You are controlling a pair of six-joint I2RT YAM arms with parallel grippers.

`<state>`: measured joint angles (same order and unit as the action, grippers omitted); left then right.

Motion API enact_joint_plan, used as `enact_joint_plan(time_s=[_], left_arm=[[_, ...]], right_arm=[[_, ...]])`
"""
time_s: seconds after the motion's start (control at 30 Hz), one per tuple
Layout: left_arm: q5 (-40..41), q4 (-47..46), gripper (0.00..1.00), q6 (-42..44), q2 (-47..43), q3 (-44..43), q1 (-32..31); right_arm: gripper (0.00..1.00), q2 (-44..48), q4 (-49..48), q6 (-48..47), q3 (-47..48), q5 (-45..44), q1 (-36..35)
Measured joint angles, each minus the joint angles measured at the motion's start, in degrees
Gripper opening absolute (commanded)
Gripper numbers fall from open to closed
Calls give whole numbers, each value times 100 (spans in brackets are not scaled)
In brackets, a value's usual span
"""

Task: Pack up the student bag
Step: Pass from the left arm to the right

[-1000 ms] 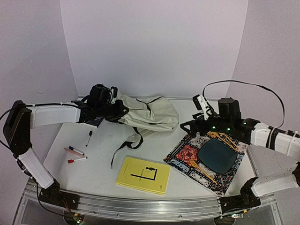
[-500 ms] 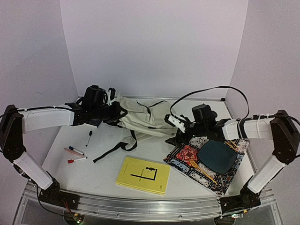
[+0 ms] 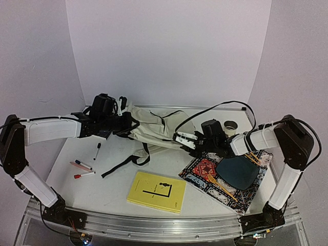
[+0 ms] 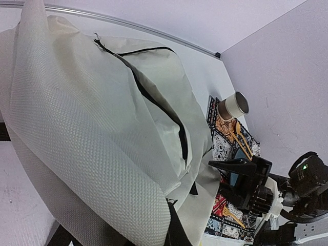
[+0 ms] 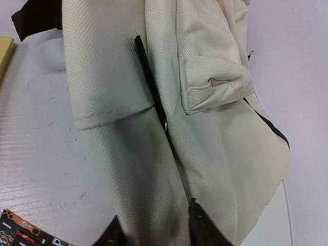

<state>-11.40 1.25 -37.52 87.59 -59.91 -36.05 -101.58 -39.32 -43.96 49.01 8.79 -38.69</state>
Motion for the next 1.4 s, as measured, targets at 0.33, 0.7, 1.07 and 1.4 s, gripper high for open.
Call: enact_joint_plan(time_s=[0.33,0.7,1.07,1.4], left_arm=[[322,676,0,424,179,-656,59],[335,986,7,954,1410,-2132,494],[299,960,62,1232,2242,-3106,706],[1649,973,89,1369,1425,-2603,999]], right_arm=[[0,480,374,-226,122,-449,-233],[0,1222,1538,-332,797,-1616,-1189],[0,759,2505,526,2301,-1990,-2009],[7,-676,2814,1934,3564,-2011,-2372]])
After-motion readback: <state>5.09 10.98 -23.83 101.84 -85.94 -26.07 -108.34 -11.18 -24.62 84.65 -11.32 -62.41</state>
